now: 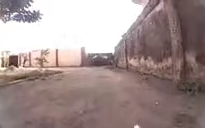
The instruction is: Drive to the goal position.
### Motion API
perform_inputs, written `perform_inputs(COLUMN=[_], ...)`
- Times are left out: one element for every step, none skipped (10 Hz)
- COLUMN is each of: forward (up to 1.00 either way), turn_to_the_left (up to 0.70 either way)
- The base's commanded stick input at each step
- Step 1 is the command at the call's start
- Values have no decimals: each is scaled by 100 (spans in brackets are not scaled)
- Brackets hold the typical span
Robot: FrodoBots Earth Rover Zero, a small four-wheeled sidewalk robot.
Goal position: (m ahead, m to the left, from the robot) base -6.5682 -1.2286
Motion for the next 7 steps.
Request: perform_inputs(forward=[70, 70, 70, 70, 70, 70, 70], turn_to_the_left=[0, 0, 0, 0, 0, 0, 0])
